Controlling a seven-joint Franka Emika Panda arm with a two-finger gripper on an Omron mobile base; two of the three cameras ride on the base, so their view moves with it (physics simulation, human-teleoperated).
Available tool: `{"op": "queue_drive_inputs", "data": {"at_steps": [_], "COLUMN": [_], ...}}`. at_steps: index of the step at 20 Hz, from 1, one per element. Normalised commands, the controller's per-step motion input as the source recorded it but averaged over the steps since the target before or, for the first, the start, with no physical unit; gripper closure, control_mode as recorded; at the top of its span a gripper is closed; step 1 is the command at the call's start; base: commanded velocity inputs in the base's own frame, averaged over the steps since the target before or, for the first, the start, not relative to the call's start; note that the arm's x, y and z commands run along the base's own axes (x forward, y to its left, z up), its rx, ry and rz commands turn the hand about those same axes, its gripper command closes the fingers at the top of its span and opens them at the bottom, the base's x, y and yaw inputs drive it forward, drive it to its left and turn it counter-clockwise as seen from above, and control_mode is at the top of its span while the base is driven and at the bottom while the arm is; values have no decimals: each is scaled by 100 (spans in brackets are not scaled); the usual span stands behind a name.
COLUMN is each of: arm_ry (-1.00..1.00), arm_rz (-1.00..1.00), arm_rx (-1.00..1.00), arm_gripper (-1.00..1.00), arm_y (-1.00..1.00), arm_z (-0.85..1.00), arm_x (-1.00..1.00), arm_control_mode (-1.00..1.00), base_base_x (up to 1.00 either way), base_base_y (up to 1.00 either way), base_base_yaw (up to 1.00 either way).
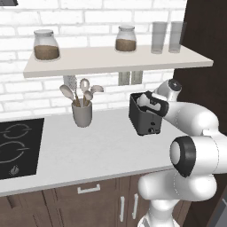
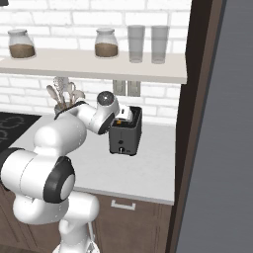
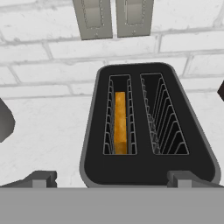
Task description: Start the toaster. Once the lever pops up, take the bread to the plate on the dining counter.
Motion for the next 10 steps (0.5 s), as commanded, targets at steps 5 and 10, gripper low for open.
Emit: {"op": "queue_drive_inputs", "data": {"at_steps": [5,10], "arm_ry": [0,0], "arm_rz": [0,0], "arm_rx": [0,0], "arm_gripper": [-100,-100], "arm_y": [0,0], "arm_z": [0,0], "arm_x": [0,0], "arm_control_mode": [-100,-100], "base_base_x": [0,0], "base_base_y": [0,0], "base_base_yaw": [0,0]}}
